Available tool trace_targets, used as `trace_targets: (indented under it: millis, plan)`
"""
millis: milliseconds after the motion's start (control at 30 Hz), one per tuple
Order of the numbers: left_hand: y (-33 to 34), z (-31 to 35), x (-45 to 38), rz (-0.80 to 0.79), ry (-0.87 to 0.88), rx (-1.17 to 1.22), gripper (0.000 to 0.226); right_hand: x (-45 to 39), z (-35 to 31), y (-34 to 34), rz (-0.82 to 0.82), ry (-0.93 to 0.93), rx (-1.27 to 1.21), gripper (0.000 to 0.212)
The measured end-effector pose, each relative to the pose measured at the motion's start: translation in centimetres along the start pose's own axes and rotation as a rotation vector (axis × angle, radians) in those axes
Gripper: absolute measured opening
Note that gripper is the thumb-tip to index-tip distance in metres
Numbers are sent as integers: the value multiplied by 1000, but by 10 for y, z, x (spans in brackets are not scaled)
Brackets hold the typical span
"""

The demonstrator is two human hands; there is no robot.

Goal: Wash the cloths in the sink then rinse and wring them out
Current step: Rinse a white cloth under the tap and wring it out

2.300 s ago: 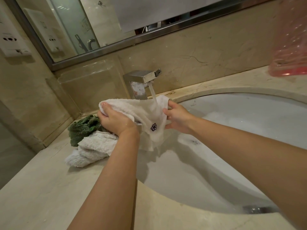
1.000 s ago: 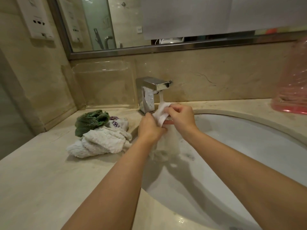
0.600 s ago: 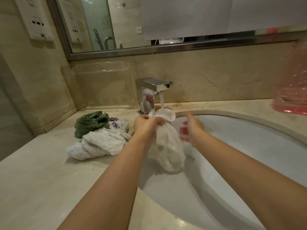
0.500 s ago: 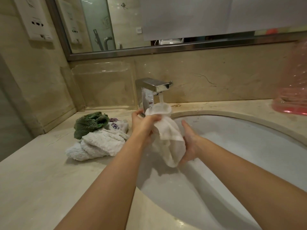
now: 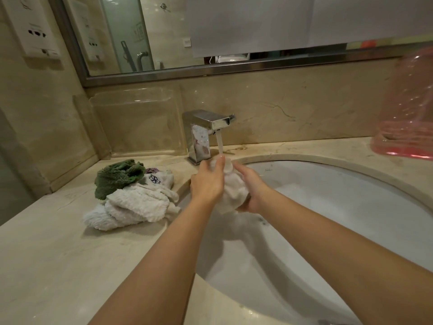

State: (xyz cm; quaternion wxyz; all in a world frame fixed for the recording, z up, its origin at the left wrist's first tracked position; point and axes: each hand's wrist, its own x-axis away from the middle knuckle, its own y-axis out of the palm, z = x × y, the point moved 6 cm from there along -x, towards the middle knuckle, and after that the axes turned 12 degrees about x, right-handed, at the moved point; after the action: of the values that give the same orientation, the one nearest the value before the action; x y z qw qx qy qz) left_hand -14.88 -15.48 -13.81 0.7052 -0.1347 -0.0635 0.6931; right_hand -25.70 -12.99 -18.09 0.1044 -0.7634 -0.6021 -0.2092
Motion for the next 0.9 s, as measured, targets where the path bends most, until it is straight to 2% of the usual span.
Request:
trace_targets:
  millis: [67,167,233,300,400,500,633,733,833,900]
  plan:
    - [1,-1,0,9,-6,3,65,3,-5,1,216,-96,59,60]
    - [2,1,0,17,-11,61,55,14,-20,-3,503,-296,198,30]
    - [4,-1,-2,-11,-50,121,40,24,-32,-6,594,-406,368,19]
    - [7,-4,-2,-60,-113,221,34,29,-41,-9,634,-508,528,22]
    - [14,-14,1,-186,-277,404,38,37,-54,-4,623,-737,703,30]
    - [16,-18,4,-265,-389,376,47,39,-65,8,565,-964,943,37]
    - [16,-15,12,-366,-401,220,44,46,-66,11,451,-1217,908,32]
    - [16,-18,14,-392,-434,240,37,57,-66,13,414,-1349,836,36]
    - [8,-21,24,-398,-582,220,42,65,-67,18,424,-1429,881,30]
    - [8,-21,25,-404,-611,215,43,64,-65,15,403,-1417,852,32]
